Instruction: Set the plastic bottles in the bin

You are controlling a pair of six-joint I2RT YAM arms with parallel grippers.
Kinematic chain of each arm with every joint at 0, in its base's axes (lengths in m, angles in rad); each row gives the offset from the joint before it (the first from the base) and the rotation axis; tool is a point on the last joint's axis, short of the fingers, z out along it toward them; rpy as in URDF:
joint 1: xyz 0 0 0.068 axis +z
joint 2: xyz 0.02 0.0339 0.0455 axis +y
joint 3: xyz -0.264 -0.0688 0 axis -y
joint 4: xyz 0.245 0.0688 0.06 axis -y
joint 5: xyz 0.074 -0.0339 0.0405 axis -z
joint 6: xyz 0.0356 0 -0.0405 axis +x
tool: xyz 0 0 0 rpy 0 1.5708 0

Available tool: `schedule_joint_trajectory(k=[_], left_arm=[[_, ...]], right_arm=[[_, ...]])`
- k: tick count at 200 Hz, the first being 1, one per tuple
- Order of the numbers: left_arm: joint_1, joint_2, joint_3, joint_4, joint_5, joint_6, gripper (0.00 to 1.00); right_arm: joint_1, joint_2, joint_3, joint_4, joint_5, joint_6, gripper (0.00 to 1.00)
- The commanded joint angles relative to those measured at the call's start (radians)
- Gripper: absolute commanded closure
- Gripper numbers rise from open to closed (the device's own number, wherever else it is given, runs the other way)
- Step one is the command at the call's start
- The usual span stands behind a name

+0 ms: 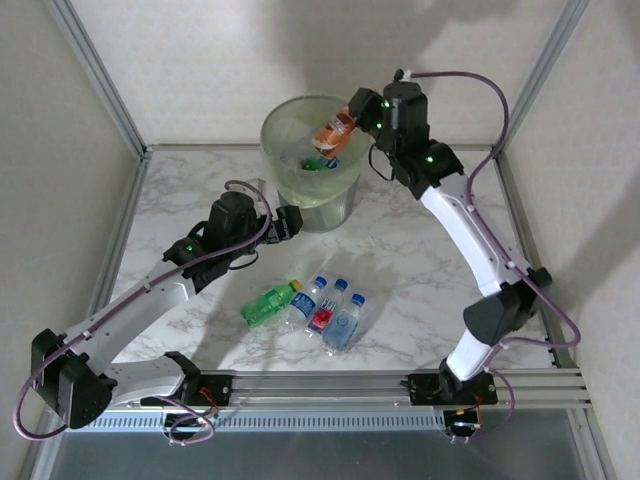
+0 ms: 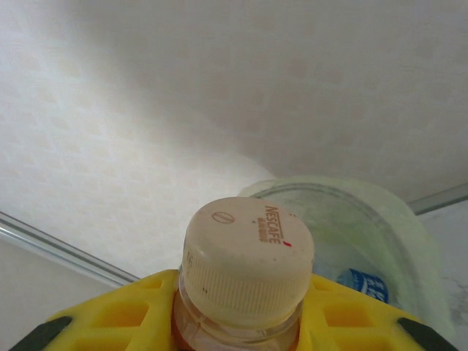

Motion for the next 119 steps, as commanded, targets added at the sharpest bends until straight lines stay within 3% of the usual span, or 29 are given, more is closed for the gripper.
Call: schedule_joint_trajectory(k=[1, 32, 58, 72, 119], left_arm=[[-0.008, -0.034, 0.016, -0.026, -0.033, -0.013, 0.11], [-0.008, -0.050, -0.005, -0.023, -0.048, -0.019, 0.11], [-0.009, -0.050, -0.010, -0.028, -0.049, -0.017, 0.11], [-0.008, -0.048, -0.008, -0.030, -0.054, -0.017, 0.11], [-0.006, -0.052, -0.013, -0.056, -0.106, -0.024, 0.04]], right_arm=[[0.008, 0.071, 0.104, 0.002, -0.023, -0.025, 0.67], [0.008, 0.213, 0.271, -0.054, -0.074, -0.068, 0.63], [0.007, 0.351, 0.441, -0.122, -0.153, -0.087, 0.34], [0.009, 0.412, 0.519, -0.174, -0.171, -0.086, 0.30], [0.009, 0.319, 0.355, -0.101, -0.169, -0.092, 0.28]])
